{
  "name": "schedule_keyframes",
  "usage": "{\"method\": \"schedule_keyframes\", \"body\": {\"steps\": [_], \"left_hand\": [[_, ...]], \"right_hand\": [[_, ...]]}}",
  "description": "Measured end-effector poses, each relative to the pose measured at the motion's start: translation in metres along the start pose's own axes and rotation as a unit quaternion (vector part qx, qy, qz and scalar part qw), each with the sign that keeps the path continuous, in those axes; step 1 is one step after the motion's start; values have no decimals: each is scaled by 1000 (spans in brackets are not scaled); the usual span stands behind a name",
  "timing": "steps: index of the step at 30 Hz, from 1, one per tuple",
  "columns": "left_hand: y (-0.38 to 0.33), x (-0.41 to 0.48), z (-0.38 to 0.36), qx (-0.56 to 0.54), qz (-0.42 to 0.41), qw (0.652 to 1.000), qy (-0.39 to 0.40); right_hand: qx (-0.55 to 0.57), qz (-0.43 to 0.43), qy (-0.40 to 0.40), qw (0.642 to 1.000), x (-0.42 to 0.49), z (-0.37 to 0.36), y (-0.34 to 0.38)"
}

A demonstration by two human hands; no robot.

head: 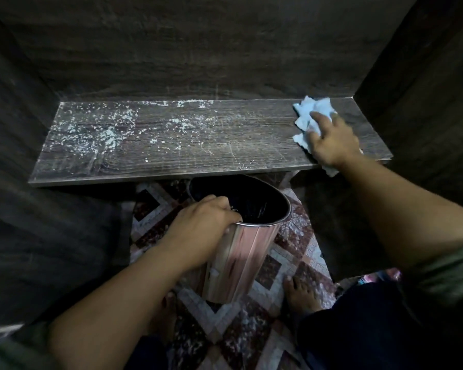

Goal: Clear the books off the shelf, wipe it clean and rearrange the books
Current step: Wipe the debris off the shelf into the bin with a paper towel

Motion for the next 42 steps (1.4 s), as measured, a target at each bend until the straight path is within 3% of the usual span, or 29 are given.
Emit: {"method": "schedule_keyframes", "body": {"steps": [3, 10, 12, 15, 16, 18, 20, 23, 25, 29, 34, 39, 42], "left_hand": [[0, 1, 0, 1, -2, 1000, -2], [-5, 2, 6, 21, 13, 1000, 18], [-9, -3, 7, 18, 15, 1000, 5], [-13, -9, 7, 15, 12, 999, -26], [-15, -11, 6, 19, 14, 999, -33], [-19, -15, 4, 27, 12, 998, -46], [-23, -18, 3, 24, 6, 998, -57], [-23, -20, 2, 22, 2, 997, -72], [-23, -20, 2, 20, 2, 997, -80], [-24, -19, 0, 18, 11, 997, -77], [-24, -12, -1, 19, 29, 998, -52], [-20, -2, 3, 35, 38, 998, -29], [-18, 5, 2, 38, 38, 998, -15]], "right_hand": [[-17, 62, -8, 998, -20, -10, 16], [45, 268, 156, 950, -81, -9, 49], [43, 285, 208, 935, -96, 7, 50], [62, 226, 271, 934, -109, 44, 51], [103, 205, 248, 941, -110, 54, 52], [160, 209, 117, 958, -113, 65, 58], [160, 231, 22, 959, -118, 56, 65], [28, 233, 90, 968, -123, 21, 63], [9, 219, 114, 969, -124, 13, 58], [97, 218, -24, 971, -129, 24, 60], [24, 207, 108, 972, -132, 2, 53], [99, 122, -63, 986, -94, 38, 46], [56, 18, -51, 997, -50, 48, 28]]}}
Point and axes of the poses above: each hand's wrist, its own x-axis towards the middle knuckle, its own z-axis out of the back of the hand, y = z × x, the point moved 2 cm from there along x, towards the middle knuckle, and after that the axes turned 11 degrees about -z, right-handed, at the moved point
